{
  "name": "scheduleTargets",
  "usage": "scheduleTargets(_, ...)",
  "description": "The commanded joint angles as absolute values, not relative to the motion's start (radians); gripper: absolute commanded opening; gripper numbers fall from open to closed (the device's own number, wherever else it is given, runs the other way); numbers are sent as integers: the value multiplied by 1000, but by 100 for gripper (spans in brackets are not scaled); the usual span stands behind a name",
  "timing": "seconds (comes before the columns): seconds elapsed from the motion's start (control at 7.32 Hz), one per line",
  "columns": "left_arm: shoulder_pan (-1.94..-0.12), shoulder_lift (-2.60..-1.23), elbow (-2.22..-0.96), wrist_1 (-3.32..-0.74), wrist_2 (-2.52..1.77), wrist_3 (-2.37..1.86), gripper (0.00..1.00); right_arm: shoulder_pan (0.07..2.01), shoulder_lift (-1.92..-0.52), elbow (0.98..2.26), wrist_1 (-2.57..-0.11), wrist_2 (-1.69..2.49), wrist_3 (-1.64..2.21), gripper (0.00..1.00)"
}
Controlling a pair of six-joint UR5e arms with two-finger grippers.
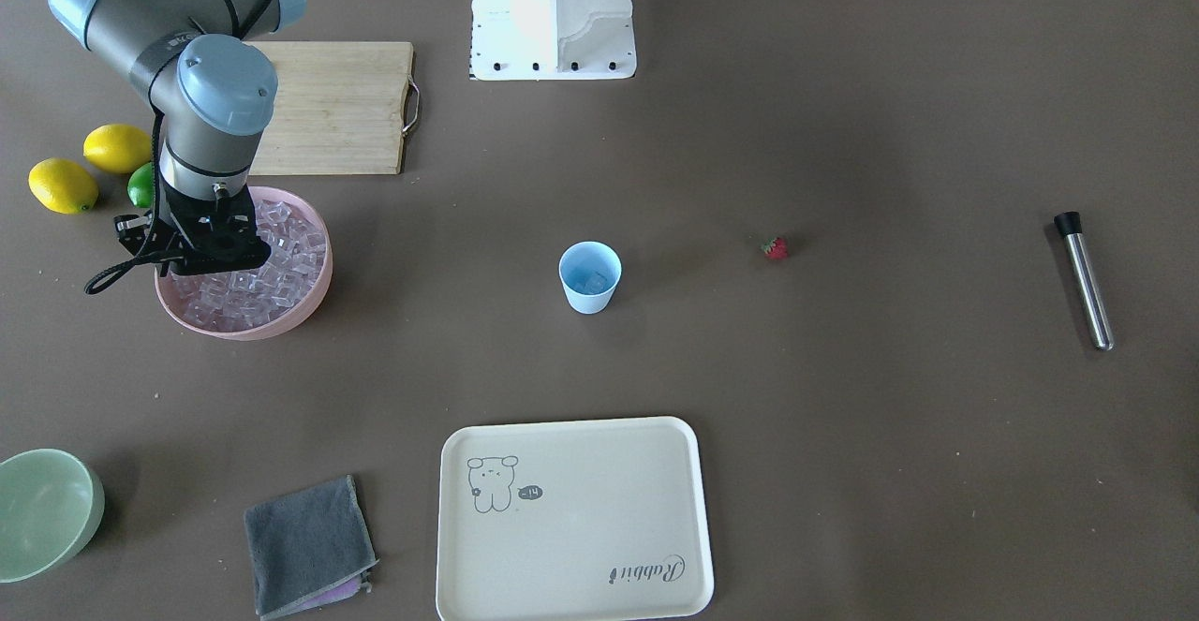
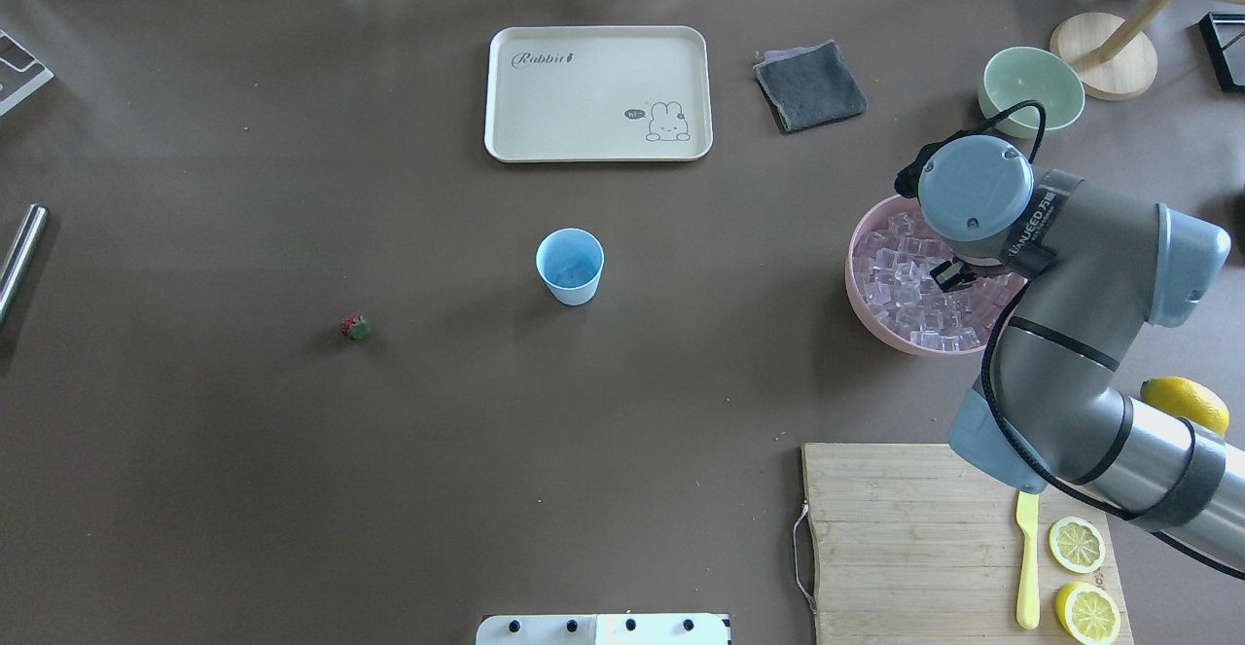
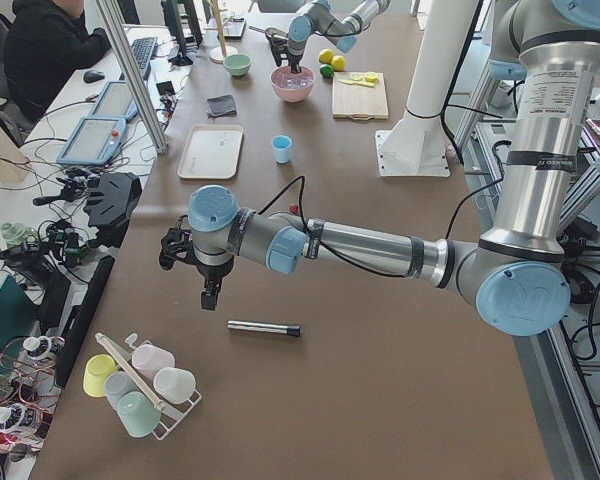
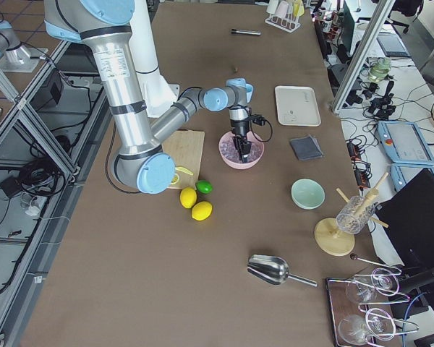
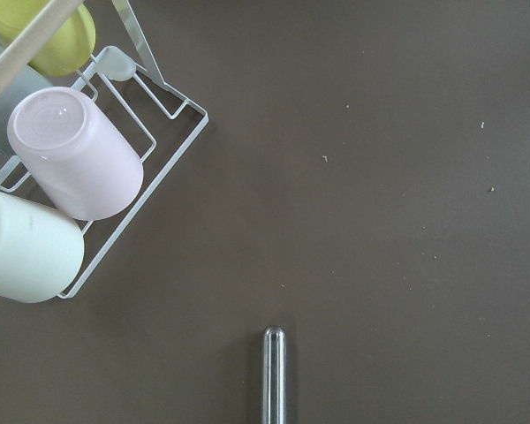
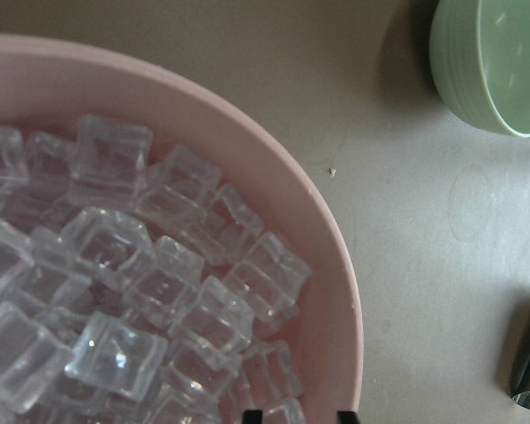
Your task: Mash ice and strawberries in cup
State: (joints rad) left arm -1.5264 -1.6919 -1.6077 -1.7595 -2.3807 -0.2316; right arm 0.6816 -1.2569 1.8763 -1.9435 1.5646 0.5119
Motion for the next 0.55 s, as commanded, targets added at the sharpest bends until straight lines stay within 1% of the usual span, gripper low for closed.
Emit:
scheduleTargets(0.0,-1526,-1692,-1608,-1759,-2381,-233,98,684,-1241,1872,-1950,1566,506,54)
scheduleTargets(0.41,-1520,-1694,-1611,-1759,-2381,-235,98,681,-1223,1842,-1957,1565,518,55)
